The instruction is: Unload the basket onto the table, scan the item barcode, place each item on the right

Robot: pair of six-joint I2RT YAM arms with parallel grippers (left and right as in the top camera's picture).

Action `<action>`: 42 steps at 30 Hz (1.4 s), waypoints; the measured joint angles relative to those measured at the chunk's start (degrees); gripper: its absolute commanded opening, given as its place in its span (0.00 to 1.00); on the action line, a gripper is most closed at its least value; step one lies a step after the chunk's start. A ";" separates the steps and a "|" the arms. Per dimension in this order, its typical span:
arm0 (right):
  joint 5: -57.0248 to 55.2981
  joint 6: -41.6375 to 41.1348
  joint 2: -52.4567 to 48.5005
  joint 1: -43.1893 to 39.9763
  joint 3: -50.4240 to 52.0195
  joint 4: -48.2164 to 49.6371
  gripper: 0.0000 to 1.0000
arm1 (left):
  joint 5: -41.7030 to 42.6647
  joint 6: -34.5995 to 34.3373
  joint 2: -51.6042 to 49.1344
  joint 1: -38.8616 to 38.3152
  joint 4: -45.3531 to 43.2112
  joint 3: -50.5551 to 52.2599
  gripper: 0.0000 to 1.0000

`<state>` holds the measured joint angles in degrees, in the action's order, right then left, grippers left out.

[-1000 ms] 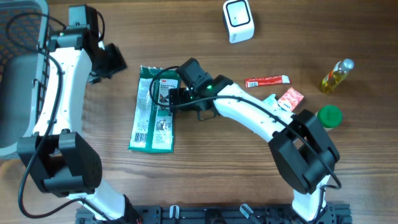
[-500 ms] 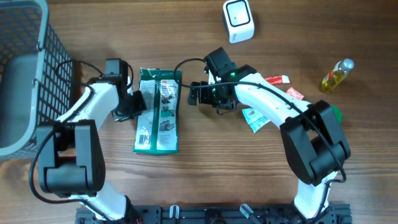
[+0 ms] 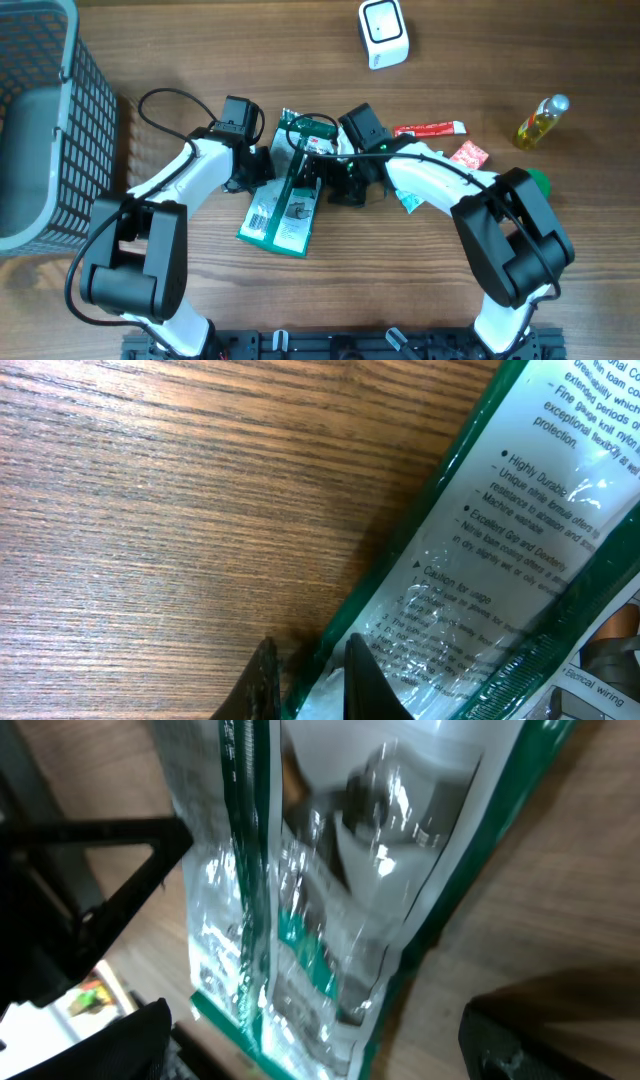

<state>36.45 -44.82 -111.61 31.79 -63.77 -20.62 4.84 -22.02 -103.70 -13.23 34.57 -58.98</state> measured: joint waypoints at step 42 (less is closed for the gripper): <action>-1.46 5.49 -1.99 6.43 9.33 33.09 0.04 | 4.02 1.16 0.11 1.01 4.72 -1.64 0.30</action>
<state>34.98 -39.33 -113.60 38.22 -54.43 12.47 8.86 -20.86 -103.59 -12.23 39.29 -60.62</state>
